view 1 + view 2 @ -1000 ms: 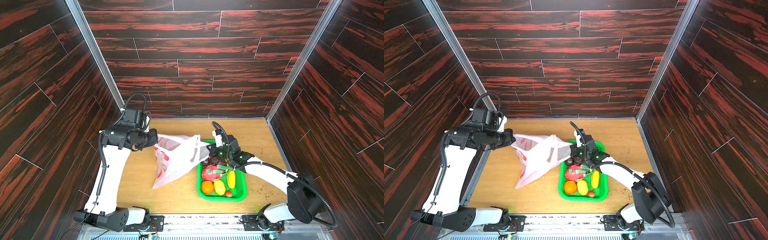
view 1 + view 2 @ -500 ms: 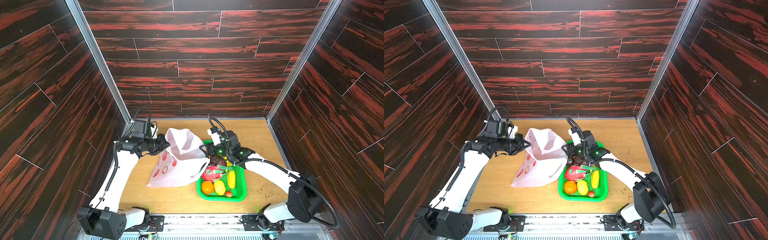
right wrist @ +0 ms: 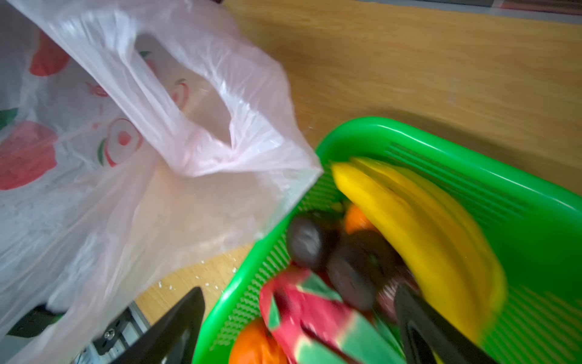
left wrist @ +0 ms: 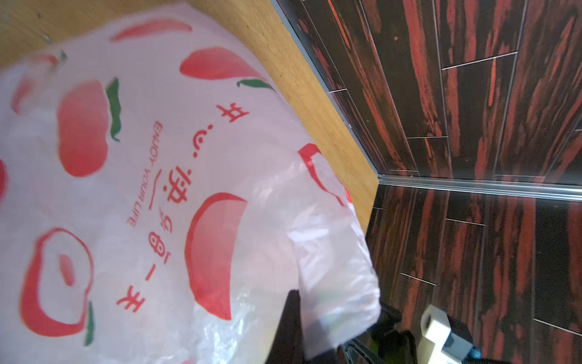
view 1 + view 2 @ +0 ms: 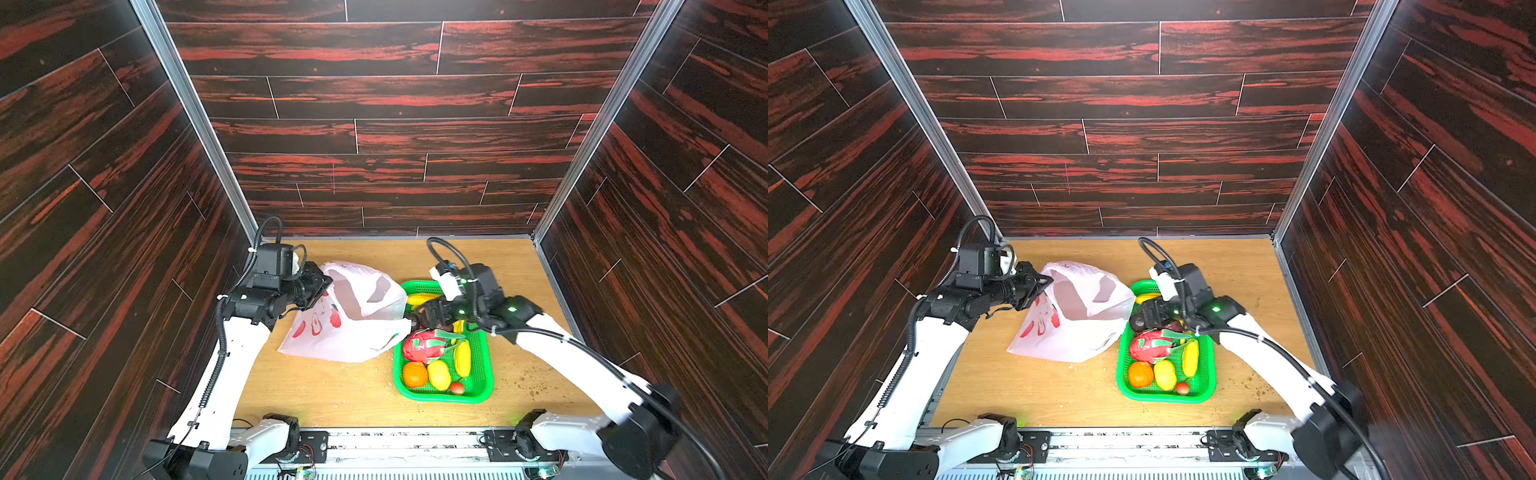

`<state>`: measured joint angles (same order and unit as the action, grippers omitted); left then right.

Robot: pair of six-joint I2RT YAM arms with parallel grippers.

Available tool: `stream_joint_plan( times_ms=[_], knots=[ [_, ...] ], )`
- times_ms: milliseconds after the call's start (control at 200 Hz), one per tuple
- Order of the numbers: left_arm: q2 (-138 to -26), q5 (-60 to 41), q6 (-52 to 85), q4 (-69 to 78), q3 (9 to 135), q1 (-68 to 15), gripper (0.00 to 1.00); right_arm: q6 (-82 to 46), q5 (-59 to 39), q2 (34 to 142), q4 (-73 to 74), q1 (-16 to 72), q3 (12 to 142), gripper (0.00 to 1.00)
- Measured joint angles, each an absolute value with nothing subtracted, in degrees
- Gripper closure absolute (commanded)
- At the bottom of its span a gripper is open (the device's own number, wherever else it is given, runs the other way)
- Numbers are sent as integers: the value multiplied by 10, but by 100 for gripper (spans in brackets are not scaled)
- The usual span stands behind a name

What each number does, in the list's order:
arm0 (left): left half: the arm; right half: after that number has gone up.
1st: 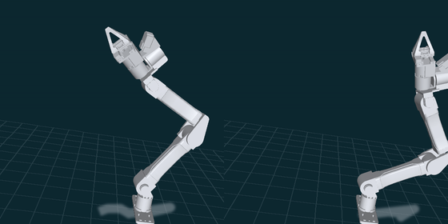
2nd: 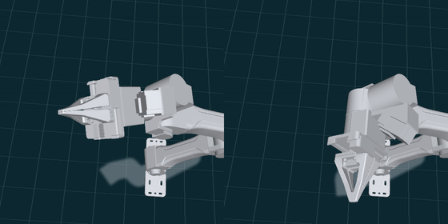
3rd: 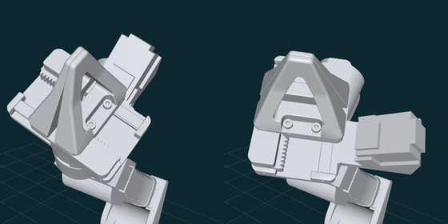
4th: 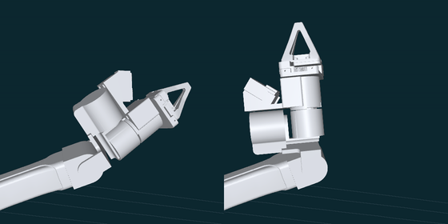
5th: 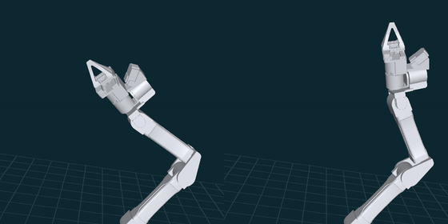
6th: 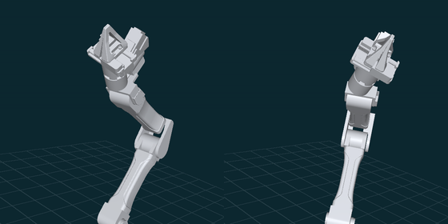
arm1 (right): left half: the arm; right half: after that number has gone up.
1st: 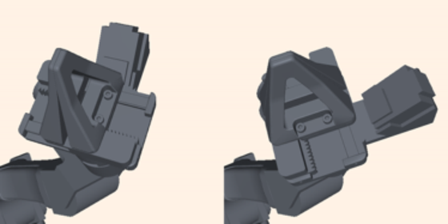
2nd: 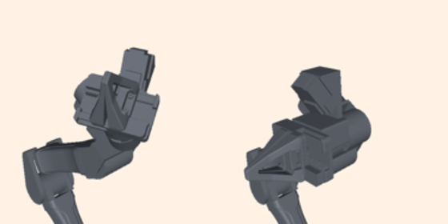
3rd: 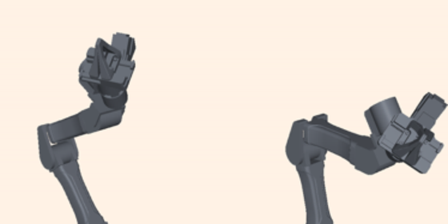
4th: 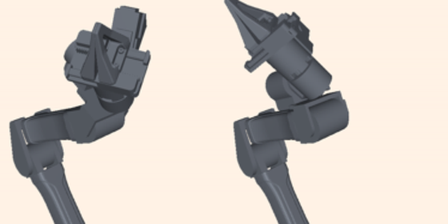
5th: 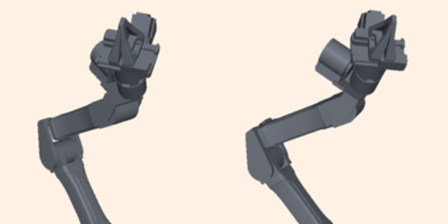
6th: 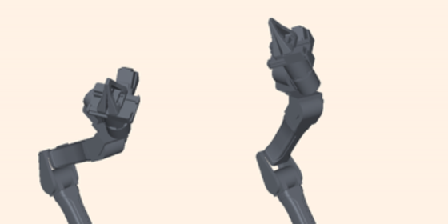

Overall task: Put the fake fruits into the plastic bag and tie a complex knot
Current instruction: 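Grasp a dark plum in the basket with the right gripper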

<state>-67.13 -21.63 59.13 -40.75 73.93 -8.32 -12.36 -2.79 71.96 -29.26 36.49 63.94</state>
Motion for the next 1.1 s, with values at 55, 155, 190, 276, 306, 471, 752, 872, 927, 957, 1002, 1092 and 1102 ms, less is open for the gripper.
stream_joint_plan(
  times_ms=[55,155,190,276,306,471,752,872,927,957,1002,1092,1102],
  knots=[
    [-672,-224,602,-404,739,-83,100,-128,-14,707,-319,359,643,5],
    [-677,-243,619,-392,734,-83,100,-148,3,704,-356,355,645,7],
    [-679,-249,624,-387,731,-83,100,-159,6,708,-367,355,645,9],
    [-688,-262,637,-375,724,-83,100,-188,6,728,-375,356,644,11],
    [-690,-266,641,-372,721,-83,100,-198,6,737,-373,356,643,11],
    [-694,-272,659,-359,713,-83,100,-238,7,783,-349,358,631,13],
    [-694,-279,670,-345,713,-83,100,-274,8,846,-287,360,629,22],
    [-694,-278,671,-345,713,-83,100,-283,8,872,-271,360,629,26],
    [-694,-277,671,-345,713,-83,100,-285,9,882,-265,360,629,28],
    [-694,-277,671,-345,712,-83,100,-286,10,887,-262,361,628,29],
    [-694,-277,672,-345,713,-83,100,-288,12,892,-257,361,626,31],
    [-694,-277,672,-345,713,-83,100,-289,15,900,-252,361,623,34],
    [-694,-277,672,-345,713,-83,100,-290,16,900,-252,361,623,35]
  ],
)
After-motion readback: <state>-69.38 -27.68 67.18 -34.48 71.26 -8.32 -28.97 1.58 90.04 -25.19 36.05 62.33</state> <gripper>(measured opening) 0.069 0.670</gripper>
